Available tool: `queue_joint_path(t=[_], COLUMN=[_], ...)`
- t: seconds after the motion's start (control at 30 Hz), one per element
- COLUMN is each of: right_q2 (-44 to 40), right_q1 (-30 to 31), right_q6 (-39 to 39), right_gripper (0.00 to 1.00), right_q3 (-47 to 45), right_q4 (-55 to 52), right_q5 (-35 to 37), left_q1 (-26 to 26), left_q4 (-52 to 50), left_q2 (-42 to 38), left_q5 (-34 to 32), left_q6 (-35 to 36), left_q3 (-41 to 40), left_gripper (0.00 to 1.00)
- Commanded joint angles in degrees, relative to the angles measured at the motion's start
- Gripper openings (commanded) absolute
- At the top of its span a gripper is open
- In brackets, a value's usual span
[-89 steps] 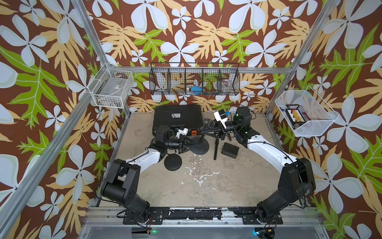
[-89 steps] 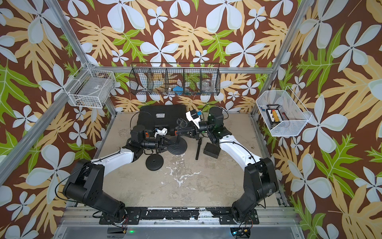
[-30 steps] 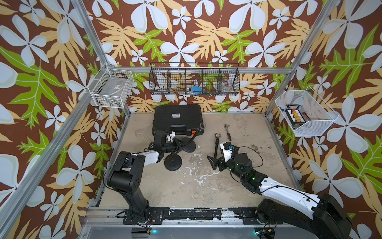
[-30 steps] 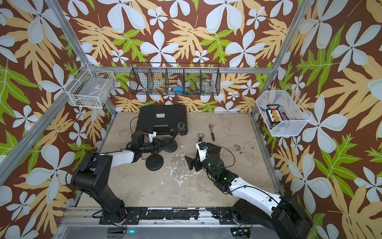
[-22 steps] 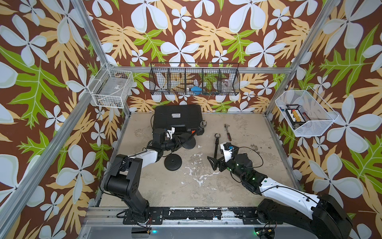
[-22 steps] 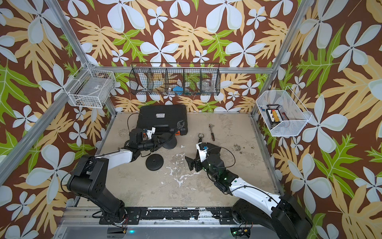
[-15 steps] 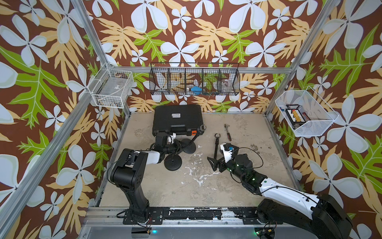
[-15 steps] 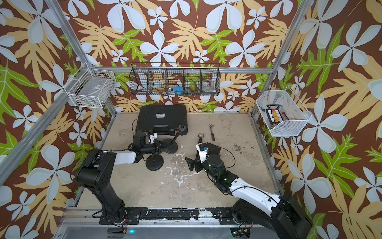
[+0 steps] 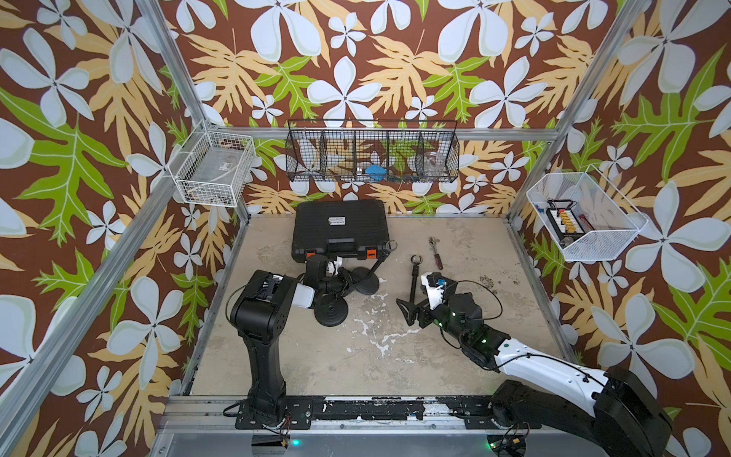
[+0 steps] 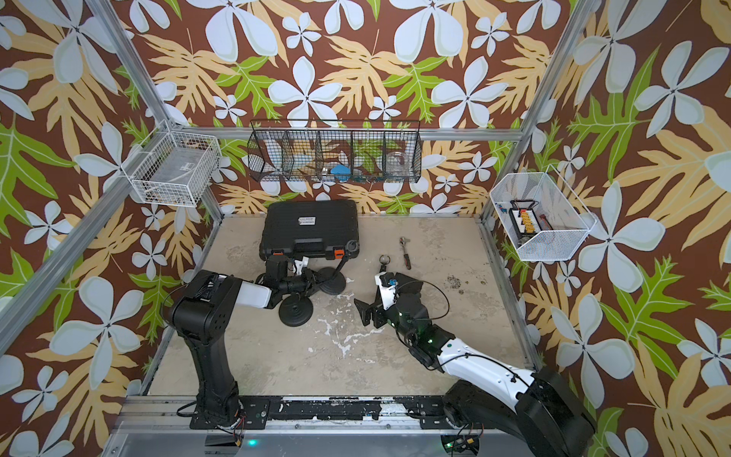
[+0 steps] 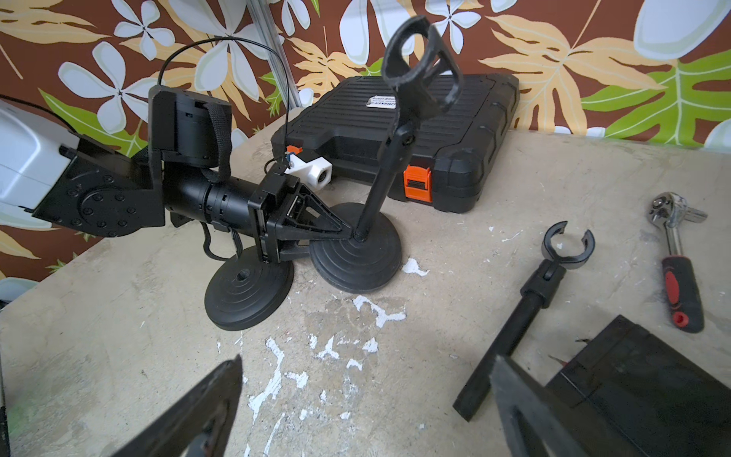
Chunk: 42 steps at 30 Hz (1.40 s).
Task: Assemble a microphone stand
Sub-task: Place the microphone stand at the center of the board.
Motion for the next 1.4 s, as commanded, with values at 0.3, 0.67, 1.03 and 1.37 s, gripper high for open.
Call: queue_joint_path(t=[0.3,0.67,1.03,1.37], right_q2=[-1.2,-3.3,-0.7,5.8], right_q1=[-0.1,-1.5,-2.6,-3.1], right_q6=[-0.8,1.2,5.2,2.8], right_gripper=[1.0,1.0,0.91,0.96], right_q3=[-0.8,-1.2,0.9,8.7], right_q4=[-0.7,-3.9,-6.7,-14.6], right_q5=[0.1,4.7,5.0,-0.2], left_q1=[0.0,1.8,3.1,3.1], left_q4=[-4.4,-24.9,-45.2,-60.2], left_q2=[5.4,1.1,-10.8,-29.0], left_q5=[-2.3,-10.0,-22.5,-38.7], left_q6=[3.6,14.0,26.4,32.6], left_q3=[5.7,9.9,10.6,3.7], left_gripper=[0.31,0.45,0.46,0.51])
